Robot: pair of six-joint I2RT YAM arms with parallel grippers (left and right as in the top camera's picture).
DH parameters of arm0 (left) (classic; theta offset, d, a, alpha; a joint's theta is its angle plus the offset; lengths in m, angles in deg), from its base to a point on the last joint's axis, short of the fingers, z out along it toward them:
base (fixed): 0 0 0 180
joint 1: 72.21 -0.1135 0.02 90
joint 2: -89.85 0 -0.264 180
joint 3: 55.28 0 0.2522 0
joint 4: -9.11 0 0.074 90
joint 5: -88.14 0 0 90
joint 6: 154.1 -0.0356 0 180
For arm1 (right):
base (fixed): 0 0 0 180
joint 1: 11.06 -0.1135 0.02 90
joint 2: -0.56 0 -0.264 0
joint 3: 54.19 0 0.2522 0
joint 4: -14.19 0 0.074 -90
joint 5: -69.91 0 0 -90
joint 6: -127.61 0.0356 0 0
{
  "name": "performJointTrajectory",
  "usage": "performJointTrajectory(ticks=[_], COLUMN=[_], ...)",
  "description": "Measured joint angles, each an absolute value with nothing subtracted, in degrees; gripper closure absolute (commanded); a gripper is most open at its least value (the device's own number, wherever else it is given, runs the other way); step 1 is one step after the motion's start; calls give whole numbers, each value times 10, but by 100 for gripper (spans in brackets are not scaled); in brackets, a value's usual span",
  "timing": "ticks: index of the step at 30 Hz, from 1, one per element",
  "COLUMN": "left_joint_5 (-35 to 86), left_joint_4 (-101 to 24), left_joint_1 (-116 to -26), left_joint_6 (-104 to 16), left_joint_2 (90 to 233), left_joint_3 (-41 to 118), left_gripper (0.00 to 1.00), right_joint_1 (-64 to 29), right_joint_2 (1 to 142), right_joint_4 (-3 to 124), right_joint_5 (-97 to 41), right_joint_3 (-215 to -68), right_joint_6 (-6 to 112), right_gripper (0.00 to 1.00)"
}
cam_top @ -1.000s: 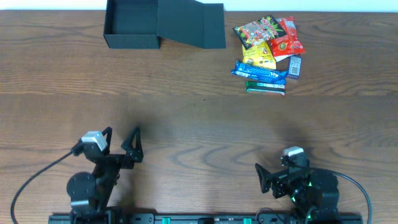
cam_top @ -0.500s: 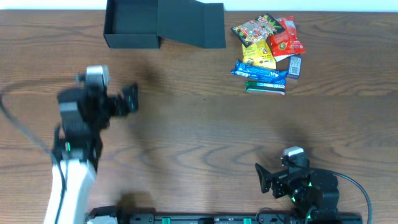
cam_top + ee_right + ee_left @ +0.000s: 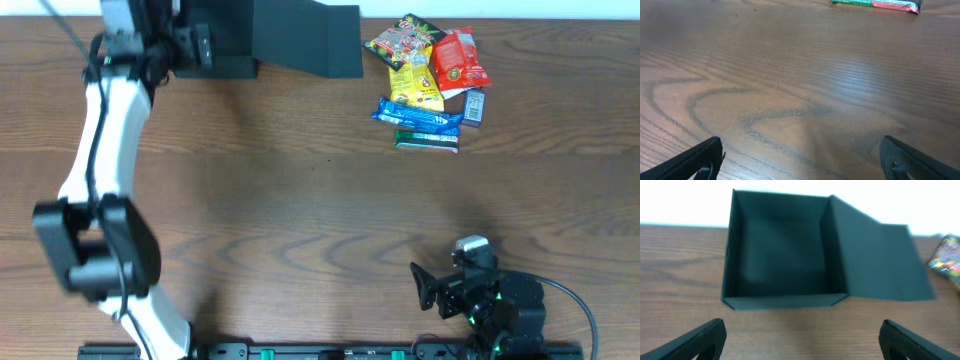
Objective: Pack container
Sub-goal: 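Reach the left gripper to the black box's raised lid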
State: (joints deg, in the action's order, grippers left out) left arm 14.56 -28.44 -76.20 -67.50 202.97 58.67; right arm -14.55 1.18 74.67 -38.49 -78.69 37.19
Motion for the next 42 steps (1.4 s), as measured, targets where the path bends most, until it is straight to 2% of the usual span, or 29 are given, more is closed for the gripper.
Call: performJointTrajectory(ticks=[8, 10, 13, 16, 17, 18, 23, 25, 34, 42], left_joint_5=[110, 108, 102, 101, 100, 100, 100, 100, 98, 11], left_joint_4=[-362, -361, -354, -353, -356, -359, -370, -370, -378, -434], left_joint_1=[-744, -743, -743, -742, -742, -741, -735, -734, -734, -734], left_joint_6=[-752, -763, -773, -779, -783, -779, -781, -779, -779, -695], left_joint_2=[2213, 2244, 2276, 2300, 2305, 2307, 2309, 2309, 2309, 2309], left_joint_3=[825, 852, 861, 861, 861, 861, 861, 861, 861, 864], left_gripper=[0, 13, 38, 57, 67, 71, 75, 92, 94, 94], right_joint_1=[-145, -145, -145, -145, -145, -145, -145, -145, -145, -145], right_joint_2=[12, 12, 12, 12, 12, 12, 12, 12, 12, 12], right_joint_4=[746, 747, 746, 747, 746, 746, 746, 746, 746, 746], right_joint_5=[-385, -385, -385, -385, -385, -385, -385, -385, -385, -385], right_joint_3=[-787, -787, -787, -787, -787, -787, -787, -787, -787, -787], right_joint_6=[372, 372, 372, 372, 372, 372, 372, 372, 372, 372], right_gripper=[1, 1, 1, 1, 1, 1, 1, 1, 1, 1])
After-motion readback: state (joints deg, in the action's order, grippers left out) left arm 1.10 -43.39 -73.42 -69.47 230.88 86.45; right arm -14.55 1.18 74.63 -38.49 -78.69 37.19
